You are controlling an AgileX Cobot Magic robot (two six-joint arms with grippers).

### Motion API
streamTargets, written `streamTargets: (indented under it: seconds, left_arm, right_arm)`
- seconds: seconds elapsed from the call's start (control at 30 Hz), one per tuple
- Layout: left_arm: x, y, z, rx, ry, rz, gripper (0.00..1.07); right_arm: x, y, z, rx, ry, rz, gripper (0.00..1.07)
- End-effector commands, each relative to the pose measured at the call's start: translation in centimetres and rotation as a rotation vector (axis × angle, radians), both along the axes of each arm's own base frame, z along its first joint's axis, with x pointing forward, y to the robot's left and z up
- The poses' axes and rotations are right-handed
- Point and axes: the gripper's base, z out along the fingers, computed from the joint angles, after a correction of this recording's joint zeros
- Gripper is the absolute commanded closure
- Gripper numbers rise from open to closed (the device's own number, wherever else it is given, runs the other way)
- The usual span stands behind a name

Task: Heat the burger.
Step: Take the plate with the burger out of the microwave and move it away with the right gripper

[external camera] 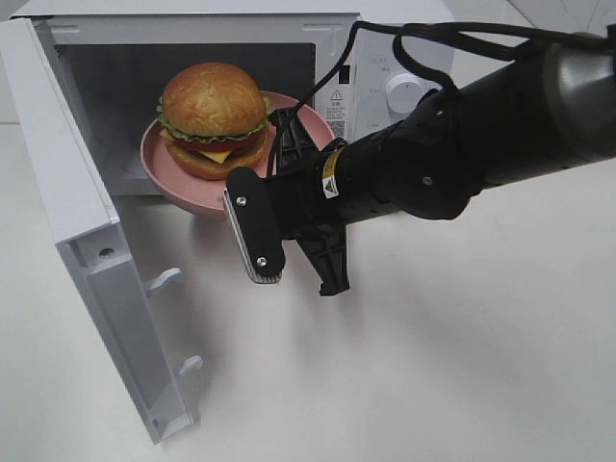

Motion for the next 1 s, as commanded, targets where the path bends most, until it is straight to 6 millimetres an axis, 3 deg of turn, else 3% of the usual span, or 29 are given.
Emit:
streamTargets:
  seconds: [0.03, 0.33, 1.0]
  left_arm:
    - [-0.2, 0.0, 0.1, -0.002, -0.032, 0.008, 0.09]
    - [-0.2, 0.0, 0.1, -0.002, -0.032, 0.008, 0.09]
    - [-0.2, 0.0, 0.1, -0.002, -0.032, 0.008, 0.09]
  right_arm:
    - [0.0, -0.2, 1.9, 0.092, -0.046, -0.022, 1.07]
    - [-2.4, -2.2, 2.9, 0.107, -0.034, -0.038, 1.07]
    - [-7.0, -6.2, 3.2, 0.1, -0.02, -0.038, 1.07]
